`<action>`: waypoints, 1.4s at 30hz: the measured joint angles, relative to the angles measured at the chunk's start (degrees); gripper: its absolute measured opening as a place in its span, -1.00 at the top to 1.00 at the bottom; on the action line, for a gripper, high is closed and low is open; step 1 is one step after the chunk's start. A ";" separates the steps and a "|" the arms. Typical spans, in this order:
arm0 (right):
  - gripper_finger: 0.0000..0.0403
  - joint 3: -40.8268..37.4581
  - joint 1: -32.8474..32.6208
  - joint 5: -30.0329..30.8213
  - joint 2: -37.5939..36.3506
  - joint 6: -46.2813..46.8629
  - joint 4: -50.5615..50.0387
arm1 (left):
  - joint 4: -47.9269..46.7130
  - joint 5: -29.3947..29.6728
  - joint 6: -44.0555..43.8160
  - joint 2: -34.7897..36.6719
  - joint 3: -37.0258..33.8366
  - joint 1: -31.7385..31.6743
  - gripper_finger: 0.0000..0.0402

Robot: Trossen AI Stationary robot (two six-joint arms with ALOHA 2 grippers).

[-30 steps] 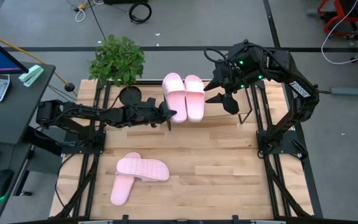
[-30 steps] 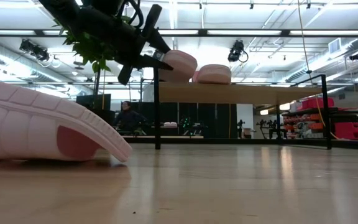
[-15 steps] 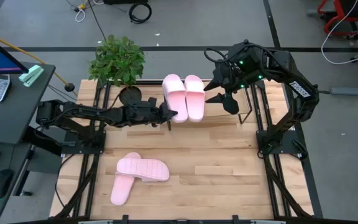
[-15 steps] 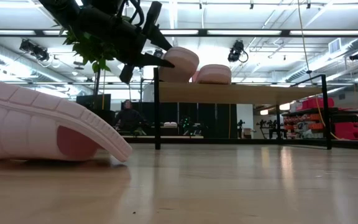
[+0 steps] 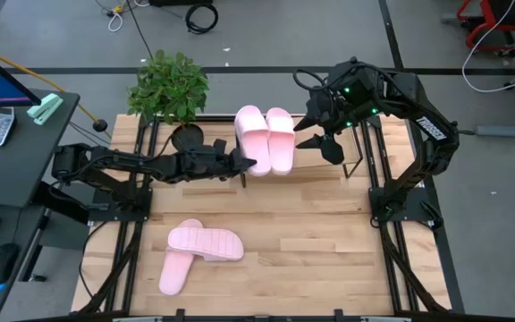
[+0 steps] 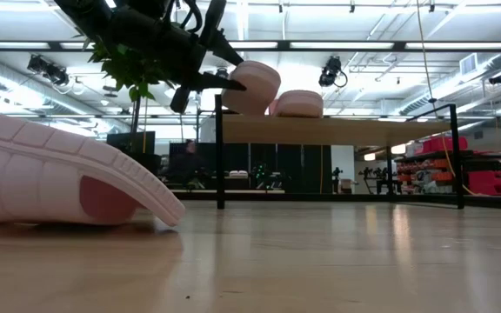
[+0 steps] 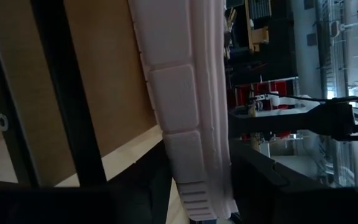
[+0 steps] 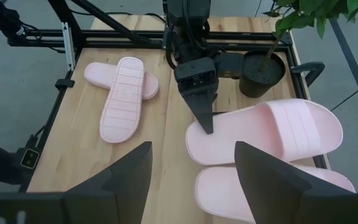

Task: Pick and place slides into the shelf
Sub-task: Put the right pink slide on the shelf

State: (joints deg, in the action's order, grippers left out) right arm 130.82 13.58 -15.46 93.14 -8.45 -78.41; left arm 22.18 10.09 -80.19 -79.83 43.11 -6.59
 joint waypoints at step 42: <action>-0.16 0.00 0.17 0.00 0.02 -1.68 -2.26 | 0.26 -13.18 4.46 0.09 0.02 -2.27 -0.12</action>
State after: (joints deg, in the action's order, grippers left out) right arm 130.82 13.76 -15.46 93.17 -10.13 -80.66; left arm 22.44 -3.09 -75.73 -79.75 43.13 -8.86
